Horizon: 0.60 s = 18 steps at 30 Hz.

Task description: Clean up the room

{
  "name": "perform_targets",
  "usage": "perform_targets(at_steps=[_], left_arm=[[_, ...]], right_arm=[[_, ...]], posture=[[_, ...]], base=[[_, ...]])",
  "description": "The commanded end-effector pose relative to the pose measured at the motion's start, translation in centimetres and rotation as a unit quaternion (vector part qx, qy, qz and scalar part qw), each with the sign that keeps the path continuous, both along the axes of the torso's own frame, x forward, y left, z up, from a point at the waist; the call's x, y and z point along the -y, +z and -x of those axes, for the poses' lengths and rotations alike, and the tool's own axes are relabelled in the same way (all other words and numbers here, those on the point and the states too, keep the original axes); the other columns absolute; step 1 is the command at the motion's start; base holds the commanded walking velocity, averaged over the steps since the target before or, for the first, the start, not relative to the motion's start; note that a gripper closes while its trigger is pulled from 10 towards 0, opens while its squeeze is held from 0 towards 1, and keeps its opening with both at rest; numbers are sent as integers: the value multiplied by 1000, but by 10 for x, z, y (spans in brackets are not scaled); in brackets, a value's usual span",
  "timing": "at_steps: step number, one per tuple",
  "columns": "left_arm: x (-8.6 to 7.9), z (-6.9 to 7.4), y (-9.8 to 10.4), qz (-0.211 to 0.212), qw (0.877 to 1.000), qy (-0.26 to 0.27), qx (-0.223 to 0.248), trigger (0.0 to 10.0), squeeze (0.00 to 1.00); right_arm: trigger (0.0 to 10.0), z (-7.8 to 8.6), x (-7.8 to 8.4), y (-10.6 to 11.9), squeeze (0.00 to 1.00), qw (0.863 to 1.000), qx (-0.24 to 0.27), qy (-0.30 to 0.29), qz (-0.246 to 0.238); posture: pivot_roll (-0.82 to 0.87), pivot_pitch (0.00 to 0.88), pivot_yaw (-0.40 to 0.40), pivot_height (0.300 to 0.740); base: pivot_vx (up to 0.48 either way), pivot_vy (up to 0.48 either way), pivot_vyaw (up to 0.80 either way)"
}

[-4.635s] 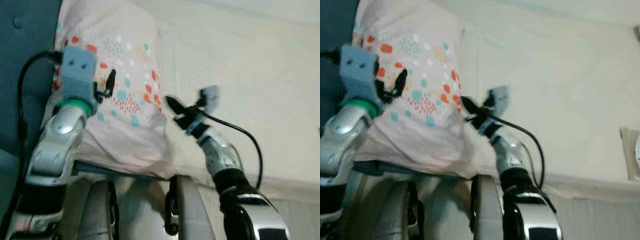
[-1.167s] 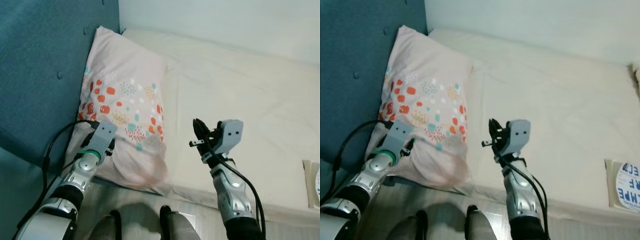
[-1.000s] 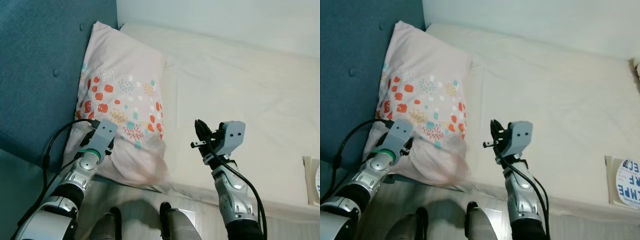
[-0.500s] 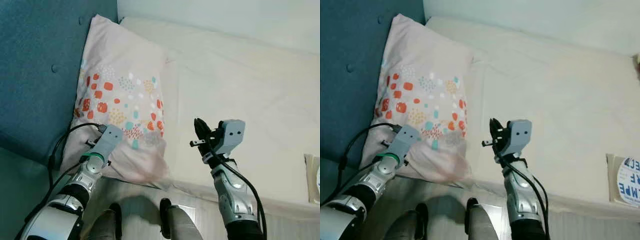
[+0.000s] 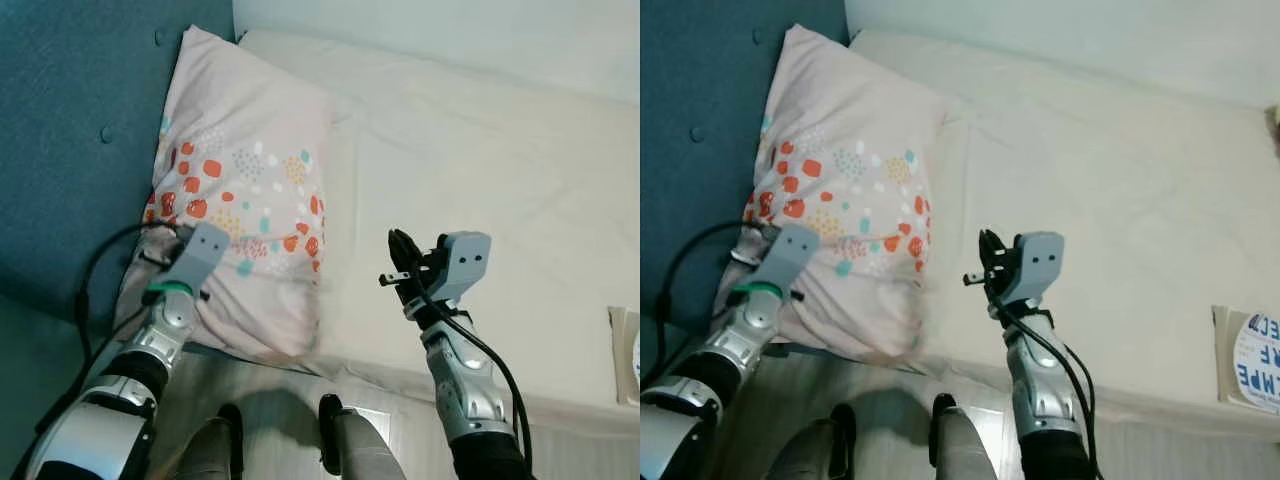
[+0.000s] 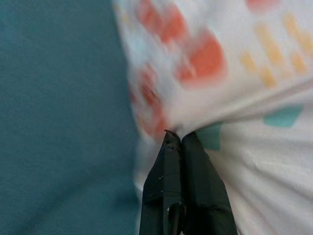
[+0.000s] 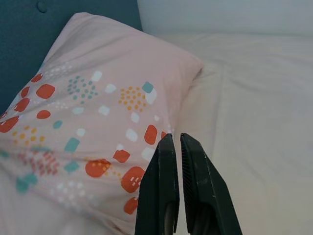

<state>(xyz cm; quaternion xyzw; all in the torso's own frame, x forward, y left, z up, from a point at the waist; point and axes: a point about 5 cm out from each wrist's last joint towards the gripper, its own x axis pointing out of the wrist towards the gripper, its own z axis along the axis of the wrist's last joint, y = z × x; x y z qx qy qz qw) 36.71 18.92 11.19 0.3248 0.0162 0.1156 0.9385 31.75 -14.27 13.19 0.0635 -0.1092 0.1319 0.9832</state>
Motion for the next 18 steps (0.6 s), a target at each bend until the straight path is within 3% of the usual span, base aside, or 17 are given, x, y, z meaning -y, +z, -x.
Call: perform_targets(at_steps=[1,2,3,4,5,6,7,8,10,11,13,15,18], left_arm=[[5,4,15,-12,998,-23,65,0,0],[5,4,15,-12,998,-23,65,0,0],[17,8,48,-14,986,-70,148,0,0],[17,8,48,-14,986,-70,148,0,0],[26,17,73,-20,972,-106,208,0,0],[26,17,73,-20,972,-106,208,0,0],[38,29,97,-32,952,-150,264,0,0],[38,29,97,-32,952,-150,264,0,0],[57,46,127,-60,918,-202,336,0,0],[57,46,127,-60,918,-202,336,0,0],[69,53,145,-69,896,-214,384,0,0],[73,52,150,-74,889,-212,398,0,0],[77,50,147,-88,890,-212,394,0,0]], right_arm=[[10000,0,2,-7,0,1000,-17,-4,-5],[10000,0,2,-7,0,1000,-17,-4,-5],[10000,-2,0,-5,0,1000,-14,-1,-6],[10000,-2,0,-5,0,1000,-14,-1,-6],[10000,-5,-1,-3,0,1000,-12,1,-6],[10000,-5,-1,-3,0,1000,-12,1,-6],[10000,-7,-3,-1,0,1000,-10,5,-6],[10000,-7,-3,-1,0,1000,-10,5,-6],[10000,-11,-8,1,0,1000,-7,11,-5],[10000,-11,-8,1,0,1000,-7,11,-5],[10000,-14,-10,4,0,1000,-4,13,-5],[10000,-14,-10,4,0,1000,-4,14,-5],[10000,-15,-10,4,0,1000,-4,14,-5]], posture=[[-147,280,4,740],[-147,280,4,740],[-126,273,1,740],[-126,273,1,740],[-123,272,1,740],[-123,272,1,740],[-113,267,2,740],[-113,267,2,740],[-113,257,2,740],[-113,257,2,740],[-114,252,2,740],[-112,249,0,740],[-114,243,0,740]], base=[[0,0,0],[0,0,0],[0,0,0],[0,0,0],[0,0,0],[0,0,0],[0,0,0],[0,0,0],[0,0,0],[0,0,0],[0,0,0],[0,0,0],[0,0,0]])
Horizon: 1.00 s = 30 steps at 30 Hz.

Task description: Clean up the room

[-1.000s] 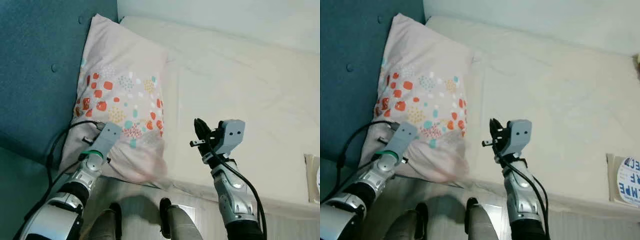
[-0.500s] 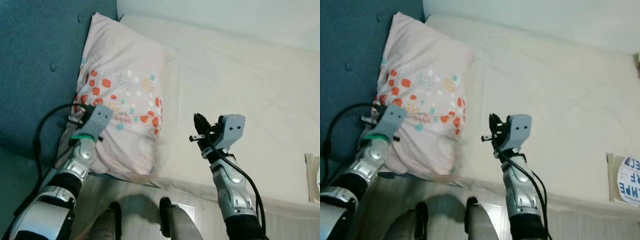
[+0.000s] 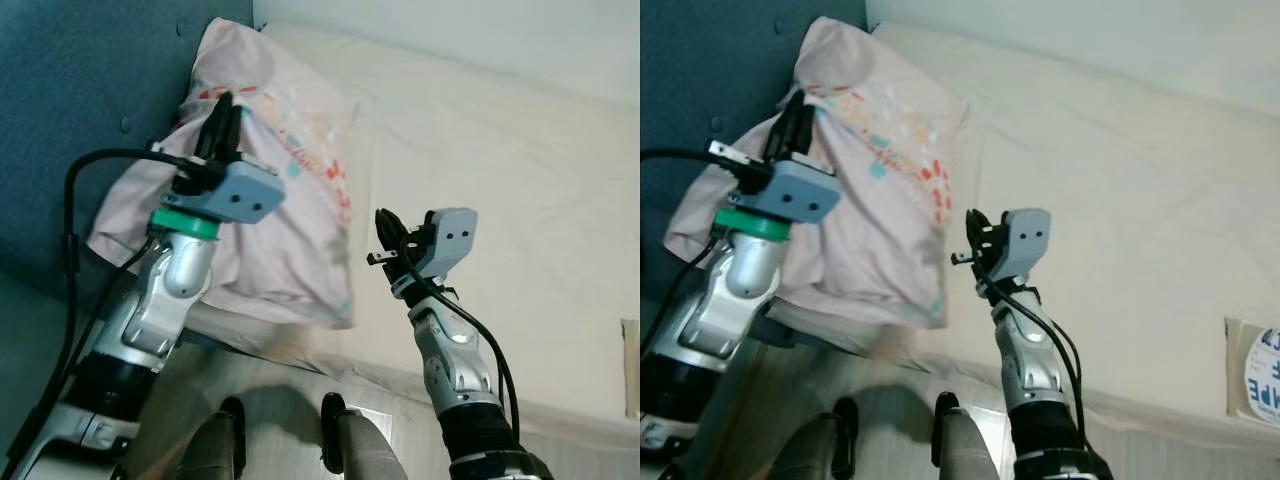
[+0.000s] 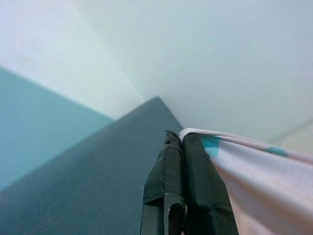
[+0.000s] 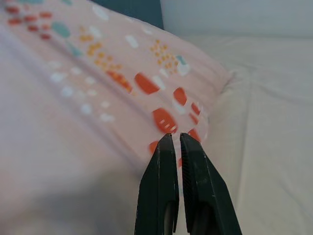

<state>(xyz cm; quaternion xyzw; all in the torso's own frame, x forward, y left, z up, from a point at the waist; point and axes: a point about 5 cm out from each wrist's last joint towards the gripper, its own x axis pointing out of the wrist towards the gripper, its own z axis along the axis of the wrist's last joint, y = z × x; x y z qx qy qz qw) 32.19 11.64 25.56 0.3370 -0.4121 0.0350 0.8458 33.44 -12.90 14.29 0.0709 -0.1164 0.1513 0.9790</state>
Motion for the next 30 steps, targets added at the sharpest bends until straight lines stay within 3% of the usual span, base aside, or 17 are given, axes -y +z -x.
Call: perform_targets(at_steps=[1,3,5,7,10,11,12,17,20,22,23,25,29,30], left_arm=[[7,2,0,-9,1000,-6,18,0,0],[10,-8,-39,-71,995,15,-61,0,0],[6,-14,-77,-122,983,37,-136,0,0],[-3,-19,-102,-141,970,69,-185,0,0],[-10,-24,-118,-151,958,99,-223,0,0],[-10,-24,-118,-151,958,99,-223,0,0],[-21,-35,-116,-141,952,143,-231,0,0],[-27,-44,-106,-124,951,169,-226,0,0],[-27,-52,-93,-104,956,171,-215,0,0],[-25,-52,-91,-101,958,167,-210,0,0],[-22,-51,-87,-95,961,160,-203,0,0],[-22,-51,-87,-95,961,160,-203,0,0],[-15,-47,-79,-84,969,140,-187,0,0],[-15,-47,-79,-84,969,140,-187,0,0]], right_arm=[[10000,2,4,-8,0,1000,-12,-5,3],[10000,2,5,-8,0,1000,-11,-6,4],[10000,3,9,-9,0,1000,-12,-11,5],[10000,4,11,-12,0,1000,-14,-14,6],[10000,5,11,-13,0,1000,-16,-15,6],[10000,5,11,-13,0,1000,-16,-15,6],[10000,5,11,-14,0,1000,-16,-15,8],[10000,5,11,-16,0,1000,-22,-8,13],[10000,6,7,-41,0,991,-88,17,100],[10000,7,8,-50,0,988,-111,15,110],[10000,7,11,-63,0,983,-147,2,110],[10000,7,11,-63,0,983,-147,2,110],[10000,3,18,-88,0,969,-234,-31,77],[10000,3,18,-88,0,969,-234,-31,77]], posture=[[-114,243,0,740],[-128,239,4,740],[-128,238,4,740],[-133,236,5,740],[-135,236,4,740],[-135,236,4,740],[-143,233,1,740],[-142,225,1,740],[-137,224,0,740],[-132,231,1,740],[-121,242,5,740],[-121,242,5,740],[-80,284,17,740],[-80,284,17,740]], base=[[0,0,0],[0,0,0],[0,0,0],[0,0,0],[0,0,0],[0,0,0],[0,0,0],[0,0,0],[0,0,0],[0,0,0],[0,0,0],[0,0,0],[0,0,0],[0,0,0]])
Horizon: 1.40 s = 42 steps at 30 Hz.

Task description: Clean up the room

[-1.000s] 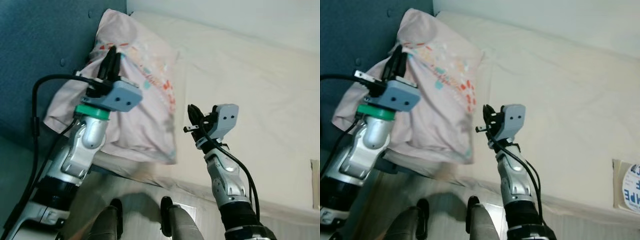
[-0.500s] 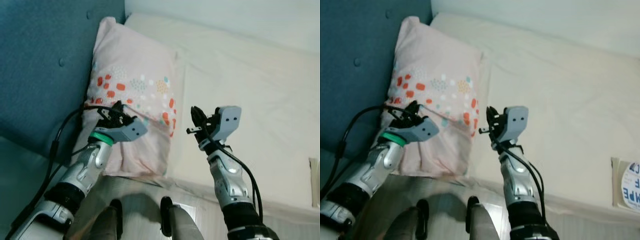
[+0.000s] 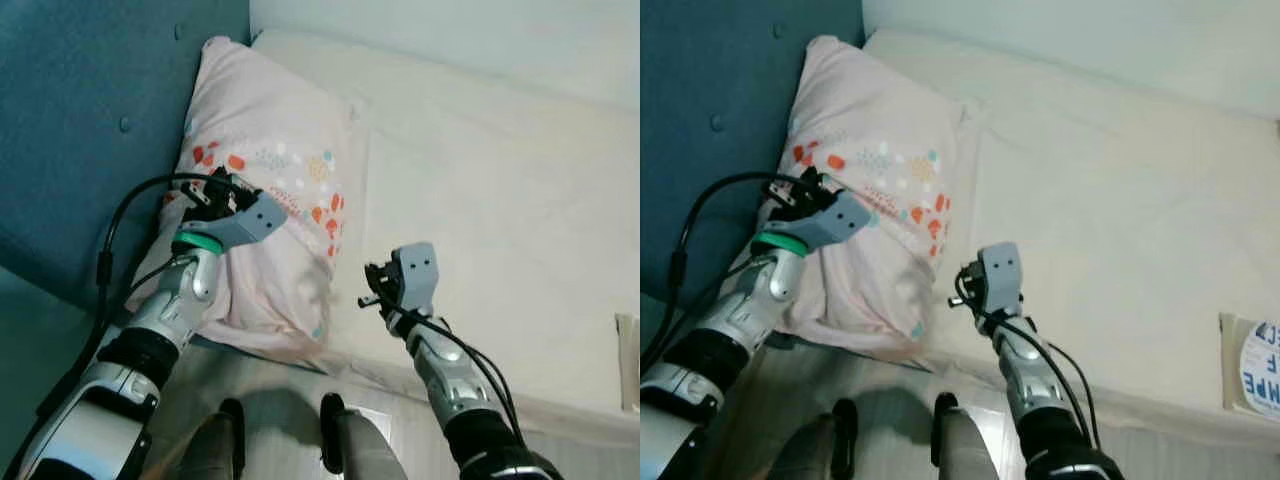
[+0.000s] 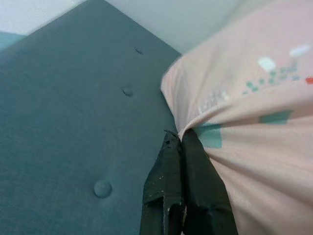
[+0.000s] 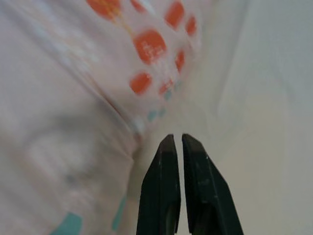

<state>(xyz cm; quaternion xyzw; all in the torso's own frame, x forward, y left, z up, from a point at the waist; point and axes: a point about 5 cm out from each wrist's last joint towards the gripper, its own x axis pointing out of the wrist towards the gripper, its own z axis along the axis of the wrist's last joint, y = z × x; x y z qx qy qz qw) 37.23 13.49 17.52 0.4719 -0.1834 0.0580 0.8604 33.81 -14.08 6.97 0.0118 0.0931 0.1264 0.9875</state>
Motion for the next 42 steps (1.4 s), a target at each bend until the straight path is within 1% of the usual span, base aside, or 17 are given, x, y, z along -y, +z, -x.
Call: perform_targets(at_steps=[1,4,9,13,14,15,16,20,26,29,30,32,33,35,36,38,42], left_arm=[[3,3,2,8,1000,-12,10,0,0],[10,19,14,31,998,-49,30,0,0],[16,31,25,48,995,-77,43,0,0],[37,59,52,84,979,-170,72,0,0],[37,59,52,84,979,-170,72,0,0],[51,73,68,103,964,-228,89,0,0],[55,78,74,108,958,-247,97,0,0],[62,87,86,116,949,-273,109,0,0],[79,106,110,82,925,-339,148,0,0],[79,104,92,56,935,-335,105,0,0],[75,95,57,28,951,-307,21,0,0],[73,93,47,22,955,-296,-7,0,0],[68,87,23,7,961,-270,-65,0,0],[55,80,-22,-15,958,-220,-181,0,0],[55,80,-22,-15,958,-220,-181,0,0],[45,78,-50,-6,949,-185,-256,0,0],[40,70,-58,26,949,-150,-276,0,0]], right_arm=[[10000,6,6,-14,0,999,-35,-18,-7],[10000,2,4,-28,0,989,-124,-60,-54],[10000,2,-1,-32,0,981,-158,-69,-85],[10000,-1,-27,-29,0,971,-194,-27,-134],[10000,-1,-27,-29,0,971,-194,-27,-134],[10000,-6,-44,-20,0,967,-196,2,-159],[10000,-8,-50,-17,0,966,-196,13,-165],[10000,-12,-60,-9,0,964,-192,31,-179],[10000,-30,-97,35,0,955,-146,94,-242],[10000,-31,-105,43,0,951,-139,114,-253],[10000,-26,-104,33,0,953,-151,110,-239],[10000,-25,-103,29,0,954,-156,107,-234],[10000,-19,-98,17,0,955,-172,96,-222],[10000,-8,-85,-6,0,955,-201,72,-207],[10000,-8,-85,-6,0,955,-201,72,-207],[10000,1,-72,-22,0,952,-218,49,-208],[10000,5,-59,-31,0,952,-223,31,-209]], posture=[[-80,284,17,740],[13,359,25,740],[36,379,27,740],[104,427,24,740],[104,427,24,740],[121,433,16,740],[123,433,14,740],[128,429,10,740],[129,417,7,740],[125,405,3,740],[117,401,-1,740],[113,400,-2,740],[102,396,-4,740],[76,391,-8,740],[76,391,-8,740],[55,387,-10,740],[38,381,-10,740]], base=[[0,0,0],[0,0,0],[0,0,0],[0,0,0],[0,0,0],[0,0,0],[0,0,0],[0,0,0],[0,0,0],[0,0,0],[0,0,0],[0,0,0],[0,0,0],[0,0,0],[0,0,0],[0,0,0],[0,0,0]])
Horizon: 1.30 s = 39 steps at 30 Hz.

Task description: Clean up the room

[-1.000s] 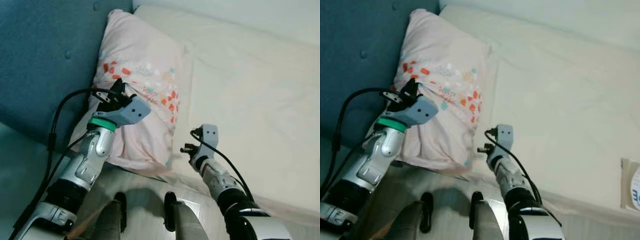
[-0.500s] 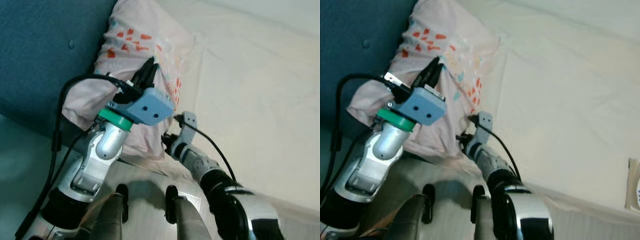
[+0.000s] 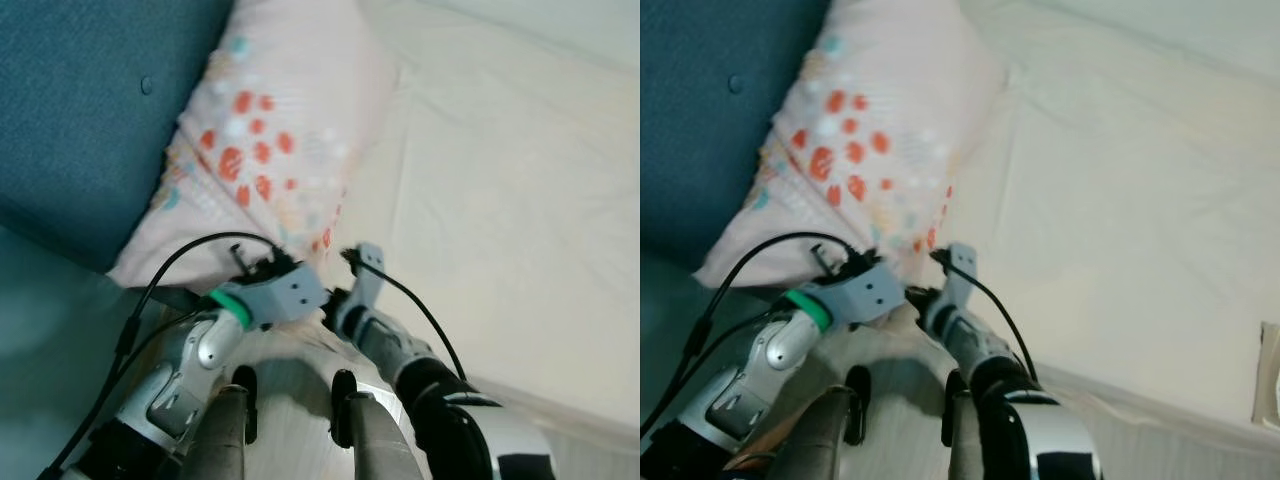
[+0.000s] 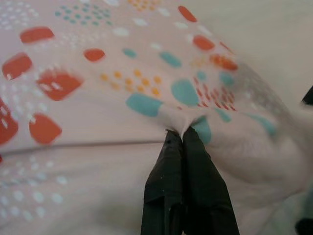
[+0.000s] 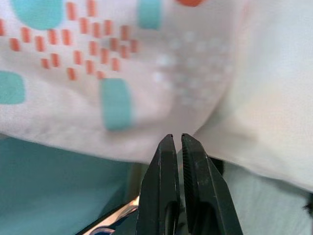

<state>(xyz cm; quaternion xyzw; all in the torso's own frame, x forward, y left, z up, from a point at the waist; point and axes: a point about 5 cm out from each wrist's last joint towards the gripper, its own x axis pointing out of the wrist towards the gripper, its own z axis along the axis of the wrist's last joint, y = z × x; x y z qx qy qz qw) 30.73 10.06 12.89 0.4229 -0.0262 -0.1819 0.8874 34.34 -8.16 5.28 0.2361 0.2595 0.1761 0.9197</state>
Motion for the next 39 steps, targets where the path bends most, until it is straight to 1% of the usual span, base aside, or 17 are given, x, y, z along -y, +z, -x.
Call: perform_targets(at_steps=[1,2,8,9,10,14,16,17,21,26,27,29,31,32,35,38,39], left_arm=[[3,0,-13,13,999,15,-30,0,0],[1,-15,-5,54,996,62,-31,0,0],[-1,-27,7,76,993,89,-9,0,0],[-4,-33,15,72,993,97,14,7765,0],[-7,-40,27,71,990,103,57,10000,0],[-8,-43,35,69,988,107,85,10000,0],[-12,-43,42,59,986,101,118,10000,90],[-18,-40,45,47,985,94,134,10000,1000],[-48,-24,28,22,992,96,85,10000,1000],[-66,-14,12,4,994,103,37,10000,1000],[-80,4,-9,7,995,76,-63,10000,0],[-80,4,-9,7,995,76,-63,10000,0],[-87,15,-9,56,993,49,-90,10000,0],[-88,15,4,103,992,51,-53,10000,0],[-89,13,24,162,985,57,8,10000,0],[-67,8,53,250,962,57,96,10000,0],[-67,8,53,250,962,57,96,10000,0]], right_arm=[[10000,12,7,-17,0,1000,-28,-10,3],[10000,13,23,-20,0,999,-23,-26,10],[10000,10,34,-17,0,999,-6,-36,14],[10000,7,37,-13,0,999,11,-38,9],[10000,3,39,-5,0,999,39,-33,7],[10000,0,40,-1,0,998,58,-28,5],[10000,-3,37,10,0,994,107,-8,7],[10000,-4,34,21,0,987,158,14,8],[10000,7,32,43,0,965,256,54,6],[10000,15,37,43,0,961,268,60,21],[10000,20,46,38,0,962,266,55,36],[10000,20,46,38,0,962,266,55,36],[10000,24,52,37,0,961,270,48,47],[10000,25,51,42,0,957,284,45,50],[10000,27,50,50,0,949,307,43,51],[10000,25,44,78,0,925,376,1,47],[10000,25,44,78,0,925,376,1,47]], posture=[[24,373,-10,740],[13,367,-11,740],[-6,350,-13,740],[-12,346,-14,740],[-23,331,-12,740],[-23,331,-12,740],[-35,304,-2,740],[-40,286,10,740],[-49,253,24,740],[-48,240,23,740],[-45,215,20,740],[-45,215,20,740],[-46,196,20,740],[-48,180,19,740],[-50,165,20,740],[-64,134,15,740],[-64,134,15,740]], base=[[0,0,0],[0,0,0],[0,0,0],[0,0,0],[0,0,0],[0,0,0],[0,0,0],[0,0,0],[0,0,0],[0,0,0],[0,0,0],[0,0,0],[0,0,0],[0,0,0],[0,0,0],[0,0,0],[0,0,0]])
